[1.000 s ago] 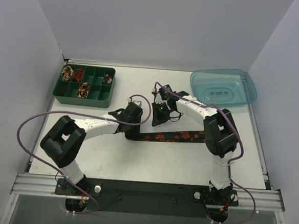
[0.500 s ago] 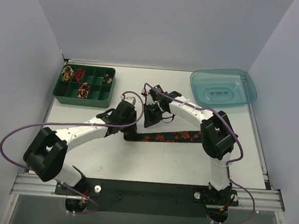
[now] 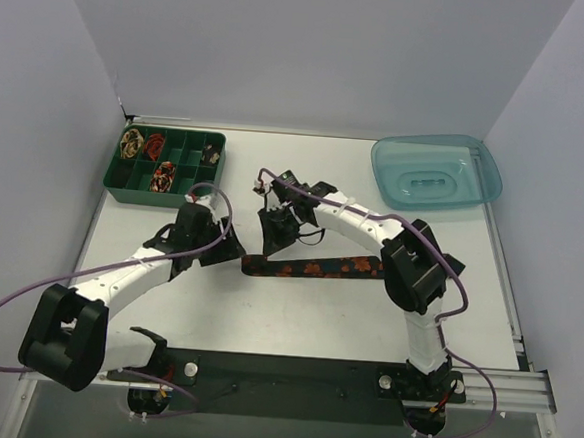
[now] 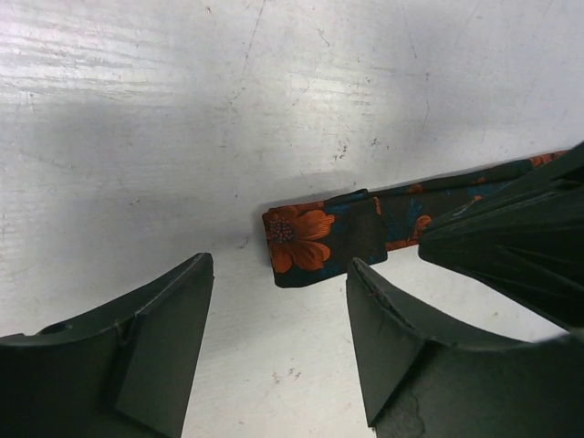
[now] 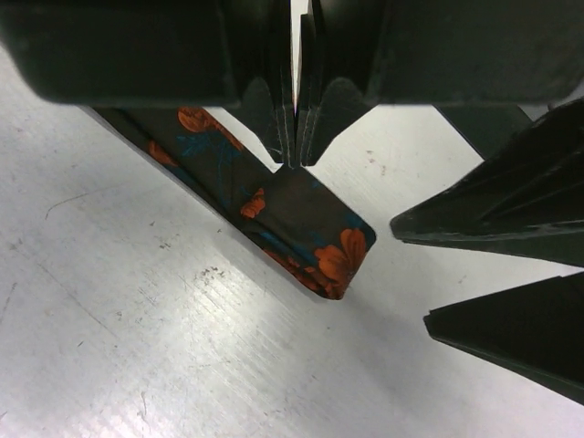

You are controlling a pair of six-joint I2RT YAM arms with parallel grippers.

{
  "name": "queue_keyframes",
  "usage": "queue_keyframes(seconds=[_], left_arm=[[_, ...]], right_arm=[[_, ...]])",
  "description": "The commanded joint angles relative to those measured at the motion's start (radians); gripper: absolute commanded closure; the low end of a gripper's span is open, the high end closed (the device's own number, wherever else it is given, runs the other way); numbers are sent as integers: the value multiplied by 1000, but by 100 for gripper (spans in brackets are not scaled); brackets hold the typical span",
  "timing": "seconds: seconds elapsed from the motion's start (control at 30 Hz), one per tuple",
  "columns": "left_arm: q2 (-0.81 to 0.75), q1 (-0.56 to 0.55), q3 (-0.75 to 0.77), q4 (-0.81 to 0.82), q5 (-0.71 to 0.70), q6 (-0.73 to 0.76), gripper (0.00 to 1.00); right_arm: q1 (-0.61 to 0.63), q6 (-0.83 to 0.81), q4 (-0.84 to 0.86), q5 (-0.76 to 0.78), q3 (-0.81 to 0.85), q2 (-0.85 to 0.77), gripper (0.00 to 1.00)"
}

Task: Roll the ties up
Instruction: Roll the tie at the center of the board.

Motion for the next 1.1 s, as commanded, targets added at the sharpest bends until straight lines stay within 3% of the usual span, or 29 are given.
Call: queue_keyframes(seconds=[0.0, 0.07, 0.23, 0.47, 1.07], left_arm=[[-18, 72, -69, 168, 203, -60, 29], [-15, 87, -109, 211, 249, -89, 23], [37, 141, -174, 348, 335, -157, 23], [88, 144, -201, 394, 334, -171, 23], [269, 130, -287, 682, 363, -230, 39]], right_arm=[[10, -11, -23, -12, 17, 56, 100], [17, -9, -20, -11, 16, 70, 100], [27, 6, 13, -11, 0, 76, 100], [30, 3, 13, 0, -12, 96, 100], [38, 11, 17, 40, -24, 146, 100]])
